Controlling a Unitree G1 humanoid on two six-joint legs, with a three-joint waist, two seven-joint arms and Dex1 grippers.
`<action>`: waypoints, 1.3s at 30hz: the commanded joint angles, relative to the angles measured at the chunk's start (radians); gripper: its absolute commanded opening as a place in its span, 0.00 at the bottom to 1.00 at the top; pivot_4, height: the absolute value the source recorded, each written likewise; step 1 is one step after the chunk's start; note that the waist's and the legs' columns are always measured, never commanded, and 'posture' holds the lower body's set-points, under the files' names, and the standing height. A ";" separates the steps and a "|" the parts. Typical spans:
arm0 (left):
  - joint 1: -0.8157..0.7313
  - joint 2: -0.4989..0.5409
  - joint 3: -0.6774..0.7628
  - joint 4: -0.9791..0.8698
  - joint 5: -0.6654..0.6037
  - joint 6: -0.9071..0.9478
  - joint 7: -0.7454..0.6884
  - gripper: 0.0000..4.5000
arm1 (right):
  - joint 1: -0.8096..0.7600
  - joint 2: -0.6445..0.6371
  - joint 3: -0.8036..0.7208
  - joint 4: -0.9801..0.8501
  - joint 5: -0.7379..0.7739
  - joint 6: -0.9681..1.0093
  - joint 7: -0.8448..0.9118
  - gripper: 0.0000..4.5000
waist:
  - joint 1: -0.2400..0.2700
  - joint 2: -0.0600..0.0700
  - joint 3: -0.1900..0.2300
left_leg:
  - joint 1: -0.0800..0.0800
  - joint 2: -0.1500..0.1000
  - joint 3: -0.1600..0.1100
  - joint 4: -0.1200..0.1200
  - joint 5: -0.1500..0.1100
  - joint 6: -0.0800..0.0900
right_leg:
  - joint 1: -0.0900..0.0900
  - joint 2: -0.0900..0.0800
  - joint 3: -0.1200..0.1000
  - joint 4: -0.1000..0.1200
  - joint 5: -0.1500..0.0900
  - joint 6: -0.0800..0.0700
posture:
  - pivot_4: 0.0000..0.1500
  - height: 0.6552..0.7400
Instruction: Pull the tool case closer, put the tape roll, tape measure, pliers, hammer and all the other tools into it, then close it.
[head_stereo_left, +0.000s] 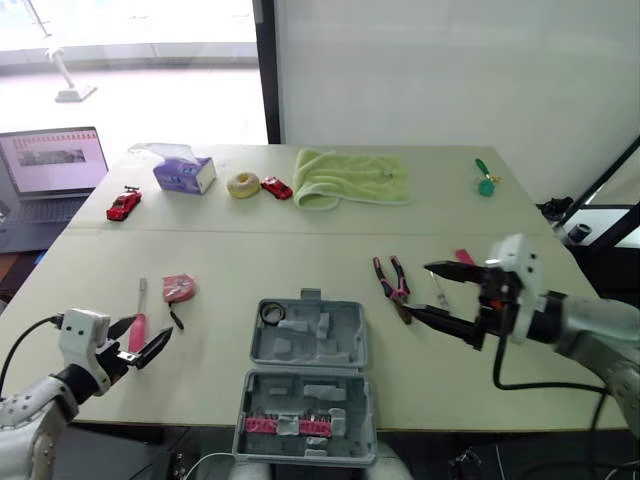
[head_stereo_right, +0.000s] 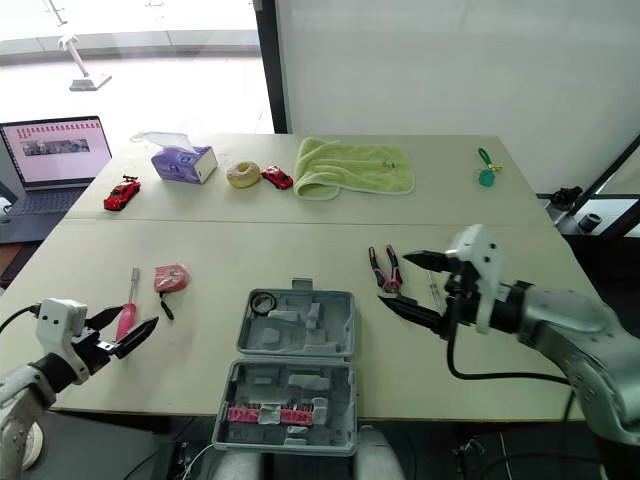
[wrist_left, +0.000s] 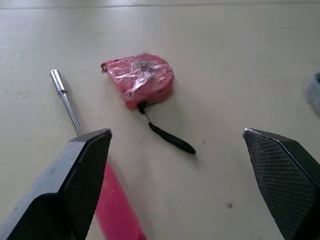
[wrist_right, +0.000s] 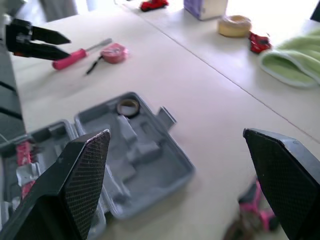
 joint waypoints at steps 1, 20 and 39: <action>0.007 -0.067 -0.032 -0.203 0.032 0.113 0.192 0.98 | -0.083 0.000 0.094 0.028 -0.035 -0.019 0.035 1.00 | 0.004 0.000 0.000 | 0.000 0.000 0.000 0.000 0.000 0.000 | 0.000 -0.001 0.000 0.000 0.000 0.000 | 1.00 1.00; -0.298 -0.212 -0.207 0.123 0.258 0.152 0.477 0.98 | -0.167 0.024 0.221 0.046 -0.085 -0.015 0.080 1.00 | 0.014 0.001 -0.001 | 0.000 -0.001 -0.001 0.001 0.000 0.000 | 0.001 0.000 0.000 0.000 0.001 0.001 | 1.00 1.00; -0.387 -0.219 -0.211 0.354 0.247 0.142 0.424 0.00 | -0.128 0.020 0.149 -0.045 -0.057 0.058 -0.017 1.00 | 0.015 0.007 -0.004 | 0.002 -0.001 -0.001 0.001 0.000 0.000 | 0.003 0.000 0.000 0.000 0.001 0.001 | 1.00 1.00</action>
